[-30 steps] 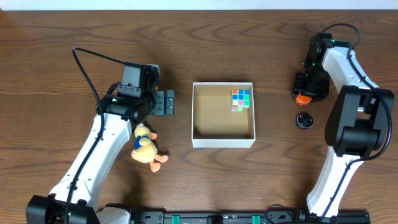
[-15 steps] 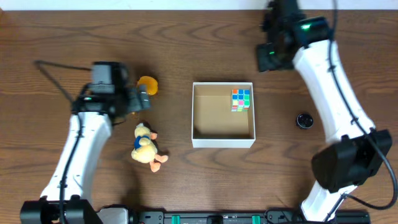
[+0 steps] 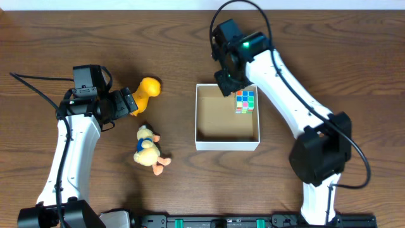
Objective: Pack container
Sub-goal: 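Carry the orange part into the box and release it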
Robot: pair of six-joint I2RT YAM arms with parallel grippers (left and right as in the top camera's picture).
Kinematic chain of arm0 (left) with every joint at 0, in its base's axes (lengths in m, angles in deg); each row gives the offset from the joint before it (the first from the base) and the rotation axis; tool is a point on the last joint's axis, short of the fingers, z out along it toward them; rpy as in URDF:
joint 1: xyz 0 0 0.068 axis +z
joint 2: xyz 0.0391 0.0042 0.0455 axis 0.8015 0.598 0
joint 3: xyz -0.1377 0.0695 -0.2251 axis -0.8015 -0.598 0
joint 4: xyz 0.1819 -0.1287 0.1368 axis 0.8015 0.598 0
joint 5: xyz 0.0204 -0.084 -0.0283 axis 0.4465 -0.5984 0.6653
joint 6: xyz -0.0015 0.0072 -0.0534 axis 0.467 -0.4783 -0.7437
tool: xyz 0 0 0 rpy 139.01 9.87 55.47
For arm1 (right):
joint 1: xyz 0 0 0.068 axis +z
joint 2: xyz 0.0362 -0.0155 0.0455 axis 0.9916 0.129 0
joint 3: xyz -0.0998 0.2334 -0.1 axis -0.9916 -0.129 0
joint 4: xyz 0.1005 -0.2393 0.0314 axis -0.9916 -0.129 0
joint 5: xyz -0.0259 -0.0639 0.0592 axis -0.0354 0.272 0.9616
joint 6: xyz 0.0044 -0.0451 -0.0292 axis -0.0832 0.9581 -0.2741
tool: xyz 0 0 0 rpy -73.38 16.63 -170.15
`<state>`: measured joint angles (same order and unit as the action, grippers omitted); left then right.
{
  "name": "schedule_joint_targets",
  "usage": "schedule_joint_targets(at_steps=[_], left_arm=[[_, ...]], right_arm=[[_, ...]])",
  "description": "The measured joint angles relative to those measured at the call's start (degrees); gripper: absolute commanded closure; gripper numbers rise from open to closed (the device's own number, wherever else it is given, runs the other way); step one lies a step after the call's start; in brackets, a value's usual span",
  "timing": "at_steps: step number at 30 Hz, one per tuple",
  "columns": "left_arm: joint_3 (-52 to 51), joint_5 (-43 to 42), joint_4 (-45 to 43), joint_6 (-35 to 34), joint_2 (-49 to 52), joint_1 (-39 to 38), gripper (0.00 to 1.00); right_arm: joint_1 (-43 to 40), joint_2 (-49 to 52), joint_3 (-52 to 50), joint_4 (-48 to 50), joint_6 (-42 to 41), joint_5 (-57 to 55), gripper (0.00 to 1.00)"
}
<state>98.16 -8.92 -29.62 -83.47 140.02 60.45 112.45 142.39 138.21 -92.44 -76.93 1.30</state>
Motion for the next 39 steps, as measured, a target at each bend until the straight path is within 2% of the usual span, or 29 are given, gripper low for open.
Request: schedule_joint_targets(at_steps=[11,26,27,32,37,39], left_arm=[[0.00,0.00,0.04,0.00,0.00,0.00,0.02],[0.00,-0.22,0.17,0.00,0.00,0.00,0.02],[0.00,-0.22,0.17,0.00,0.00,0.00,0.02],[0.00,-0.22,0.20,0.00,0.00,0.00,0.02],[0.00,-0.22,0.66,0.00,0.00,0.00,0.02],[0.00,-0.24,0.66,0.00,0.00,0.00,0.02]], right_arm=[[3.02,1.31,-1.25,1.20,-0.07,1.11,0.67],[2.93,1.36,-12.98,10.45,-0.09,1.36,0.65],[2.93,1.36,-13.44,10.88,-0.09,1.33,0.64],[2.82,1.36,-13.81,11.96,-0.15,1.33,0.39],[2.78,1.36,-13.84,12.26,-0.35,1.33,0.34],[2.78,1.36,-13.84,12.39,-0.37,1.31,0.34]])
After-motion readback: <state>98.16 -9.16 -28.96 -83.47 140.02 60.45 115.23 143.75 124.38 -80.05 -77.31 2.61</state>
